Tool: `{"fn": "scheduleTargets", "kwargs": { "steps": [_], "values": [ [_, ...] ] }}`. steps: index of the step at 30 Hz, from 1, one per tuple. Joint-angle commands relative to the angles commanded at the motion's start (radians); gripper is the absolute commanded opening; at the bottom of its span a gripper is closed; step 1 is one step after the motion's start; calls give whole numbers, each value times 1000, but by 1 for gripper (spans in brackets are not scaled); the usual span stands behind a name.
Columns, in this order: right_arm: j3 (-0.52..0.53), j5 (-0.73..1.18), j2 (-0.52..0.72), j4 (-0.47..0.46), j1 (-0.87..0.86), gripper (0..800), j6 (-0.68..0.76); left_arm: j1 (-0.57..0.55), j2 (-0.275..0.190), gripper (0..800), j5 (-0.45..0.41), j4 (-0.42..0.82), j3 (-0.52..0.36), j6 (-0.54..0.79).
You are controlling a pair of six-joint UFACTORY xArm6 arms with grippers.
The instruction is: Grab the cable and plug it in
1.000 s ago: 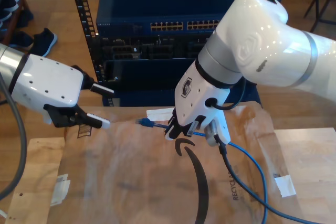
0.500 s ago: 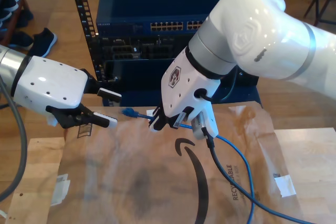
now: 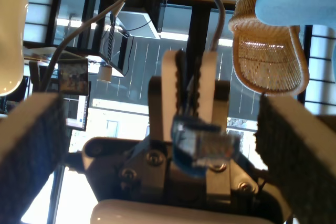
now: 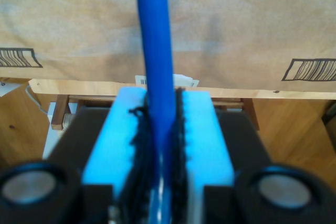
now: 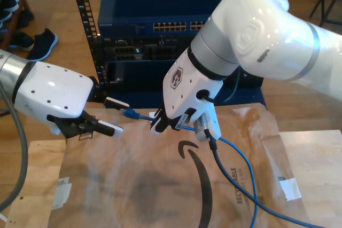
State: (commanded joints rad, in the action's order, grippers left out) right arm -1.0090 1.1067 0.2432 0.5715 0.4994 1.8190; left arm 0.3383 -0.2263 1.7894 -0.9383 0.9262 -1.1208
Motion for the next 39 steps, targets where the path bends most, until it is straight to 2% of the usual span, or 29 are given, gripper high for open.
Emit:
{"fn": "scheduleTargets", "kwargs": {
  "steps": [10,23,39],
  "values": [
    [3,0,2,-2,-3,0,0,11,-8,402,-2,-37,-14,25],
    [3,0,2,-2,-5,0,0,14,-8,384,-8,-35,-20,25],
    [2,2,3,0,-3,0,0,15,-8,293,-9,-35,-20,25]
  ]
}}
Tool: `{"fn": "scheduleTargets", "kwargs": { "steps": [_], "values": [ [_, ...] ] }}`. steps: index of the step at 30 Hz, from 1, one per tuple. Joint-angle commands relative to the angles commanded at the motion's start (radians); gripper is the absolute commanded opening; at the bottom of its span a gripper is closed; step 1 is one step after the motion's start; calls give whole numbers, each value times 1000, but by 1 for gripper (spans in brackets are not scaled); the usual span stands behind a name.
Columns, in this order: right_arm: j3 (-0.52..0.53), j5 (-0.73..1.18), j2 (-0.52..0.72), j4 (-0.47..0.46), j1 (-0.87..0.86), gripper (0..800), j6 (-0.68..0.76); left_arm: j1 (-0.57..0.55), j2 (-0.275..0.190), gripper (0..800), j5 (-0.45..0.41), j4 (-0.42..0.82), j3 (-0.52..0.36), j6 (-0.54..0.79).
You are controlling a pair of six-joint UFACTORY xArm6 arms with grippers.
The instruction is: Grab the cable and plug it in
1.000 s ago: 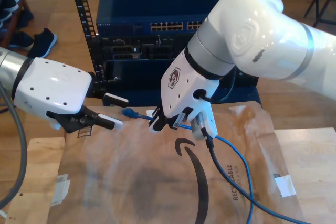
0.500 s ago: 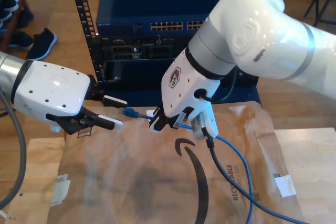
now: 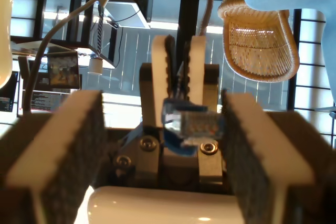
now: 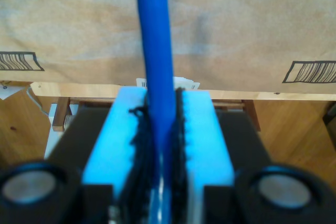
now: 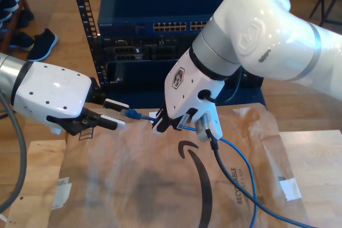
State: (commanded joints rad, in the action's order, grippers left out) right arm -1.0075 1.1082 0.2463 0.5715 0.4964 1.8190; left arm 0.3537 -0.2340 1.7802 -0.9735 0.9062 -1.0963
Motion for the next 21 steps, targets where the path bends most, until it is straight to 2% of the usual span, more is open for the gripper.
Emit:
{"fn": "scheduleTargets", "kwargs": {
  "steps": [7,11,15,17,19,20,21],
  "values": [
    [-2,0,0,-2,0,0,0,0,-2,240,-3,0,-5,0],
    [-3,0,0,-2,-2,1,0,0,-17,166,-20,0,-17,0],
    [-3,0,0,-2,0,10,0,15,-17,46,-29,-2,-21,-2],
    [-3,0,2,-2,-2,22,0,44,-17,28,-40,-17,-25,0],
    [-2,0,2,-2,-2,69,0,51,-17,9,-41,-37,-21,0],
    [-2,0,0,-2,-2,154,0,52,-17,3,-40,-40,-18,0],
    [0,0,0,-2,0,301,-2,52,-17,3,-37,-40,-17,-2]
  ]
}}
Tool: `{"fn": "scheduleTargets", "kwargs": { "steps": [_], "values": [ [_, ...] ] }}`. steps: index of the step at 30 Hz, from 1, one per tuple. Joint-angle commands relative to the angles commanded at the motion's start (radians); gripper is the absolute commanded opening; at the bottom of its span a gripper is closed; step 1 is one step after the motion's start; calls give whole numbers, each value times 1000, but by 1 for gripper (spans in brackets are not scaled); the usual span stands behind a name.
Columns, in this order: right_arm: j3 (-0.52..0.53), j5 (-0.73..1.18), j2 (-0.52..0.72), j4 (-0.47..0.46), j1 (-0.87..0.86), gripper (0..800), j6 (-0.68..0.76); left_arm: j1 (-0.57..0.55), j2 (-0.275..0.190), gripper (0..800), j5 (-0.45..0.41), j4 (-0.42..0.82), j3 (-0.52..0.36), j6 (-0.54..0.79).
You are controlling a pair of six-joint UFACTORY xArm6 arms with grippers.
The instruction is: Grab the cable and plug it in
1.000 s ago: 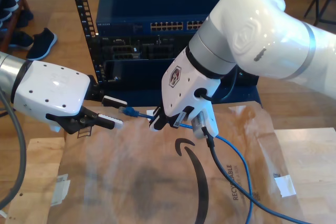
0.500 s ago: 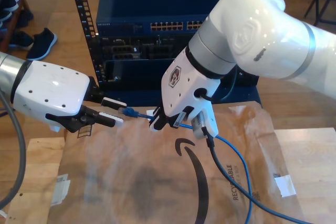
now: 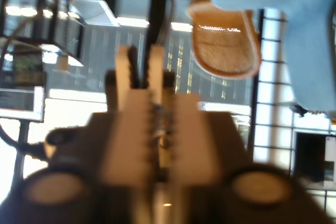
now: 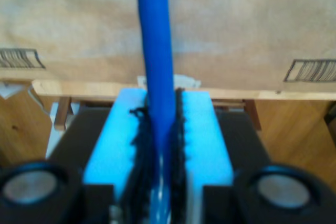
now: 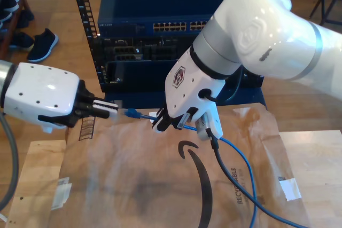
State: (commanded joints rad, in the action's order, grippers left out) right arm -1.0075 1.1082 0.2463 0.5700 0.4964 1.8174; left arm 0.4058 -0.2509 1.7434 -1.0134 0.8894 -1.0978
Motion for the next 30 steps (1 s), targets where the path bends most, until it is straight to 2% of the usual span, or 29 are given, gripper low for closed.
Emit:
{"fn": "scheduleTargets", "kwargs": {
  "steps": [1,2,8,9,10,11,12,15,19,23,30],
  "values": [
    [0,0,-2,0,0,388,0,0,0,3,2,-2,0,0],
    [3,0,0,0,0,415,-2,0,0,3,3,0,0,-5],
    [2,0,5,0,-2,413,-2,25,-3,3,6,-2,-8,0],
    [5,0,5,0,-2,415,-3,29,-5,25,6,0,-8,2],
    [6,0,2,-2,-2,416,-8,32,-5,137,8,0,-8,2],
    [9,0,-2,-2,0,416,-18,32,-5,409,8,0,-8,-2],
    [17,-2,-3,-2,2,415,-34,31,-3,624,11,3,-5,-2],
    [32,-23,-91,-6,2,416,-89,31,3,725,3,8,-5,-3],
    [28,-114,-245,-9,2,414,-146,31,3,749,-21,11,-32,-2],
    [3,-203,-368,-9,6,413,-161,29,3,776,-98,40,-35,0],
    [-31,-252,-474,-11,26,387,-176,23,17,789,-238,181,-95,-6]
  ]
}}
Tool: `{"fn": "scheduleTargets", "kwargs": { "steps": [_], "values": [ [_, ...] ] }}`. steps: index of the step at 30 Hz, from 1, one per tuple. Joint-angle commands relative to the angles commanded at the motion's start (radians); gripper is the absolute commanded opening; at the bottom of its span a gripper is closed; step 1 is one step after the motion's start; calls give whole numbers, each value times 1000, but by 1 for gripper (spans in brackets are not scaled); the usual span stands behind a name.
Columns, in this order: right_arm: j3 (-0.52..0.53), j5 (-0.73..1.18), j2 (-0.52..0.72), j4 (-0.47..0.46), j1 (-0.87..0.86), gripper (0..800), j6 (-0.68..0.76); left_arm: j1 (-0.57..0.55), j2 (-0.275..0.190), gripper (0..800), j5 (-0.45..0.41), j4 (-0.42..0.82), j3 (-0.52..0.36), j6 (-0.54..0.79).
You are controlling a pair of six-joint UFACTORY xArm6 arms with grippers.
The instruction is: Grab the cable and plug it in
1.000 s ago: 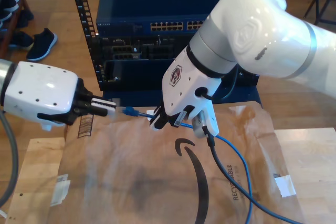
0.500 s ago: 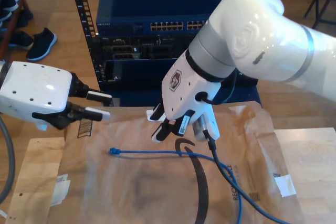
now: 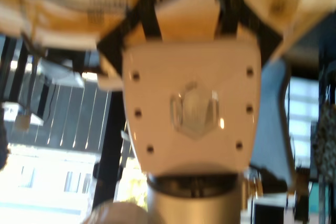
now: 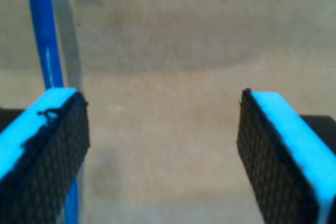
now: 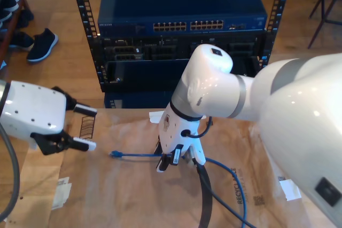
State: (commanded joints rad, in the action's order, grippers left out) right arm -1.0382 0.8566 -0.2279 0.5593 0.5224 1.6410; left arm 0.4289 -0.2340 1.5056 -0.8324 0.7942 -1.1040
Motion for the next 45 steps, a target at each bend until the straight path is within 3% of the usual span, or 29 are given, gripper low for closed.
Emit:
{"fn": "scheduleTargets", "kwargs": {
  "steps": [10,16,20,23,27,30,34,37,41,45],
  "values": [
    [-26,-58,-48,0,0,382,-26,-2,3,790,-9,12,-9,-2],
    [-25,-60,-52,0,0,262,-26,-2,3,790,-9,11,-15,-2],
    [-18,-68,-46,-2,-3,50,-26,-2,3,790,-8,11,-15,-2],
    [-9,-69,-23,-2,-8,20,-23,-2,0,790,-5,11,-17,-3],
    [49,-58,138,-2,-25,8,-20,-3,-3,790,14,5,5,-40],
    [117,37,330,3,-101,6,-17,-43,0,789,94,-15,83,-51],
    [180,157,522,12,-198,4,-12,-61,5,774,196,-184,158,-49],
    [193,255,606,114,-235,3,-14,-66,35,770,249,-284,207,-46],
    [190,365,672,236,-356,3,-17,-103,51,770,279,-318,256,-48],
    [181,400,681,270,-367,3,-18,-106,49,738,359,-342,256,-40]
  ]
}}
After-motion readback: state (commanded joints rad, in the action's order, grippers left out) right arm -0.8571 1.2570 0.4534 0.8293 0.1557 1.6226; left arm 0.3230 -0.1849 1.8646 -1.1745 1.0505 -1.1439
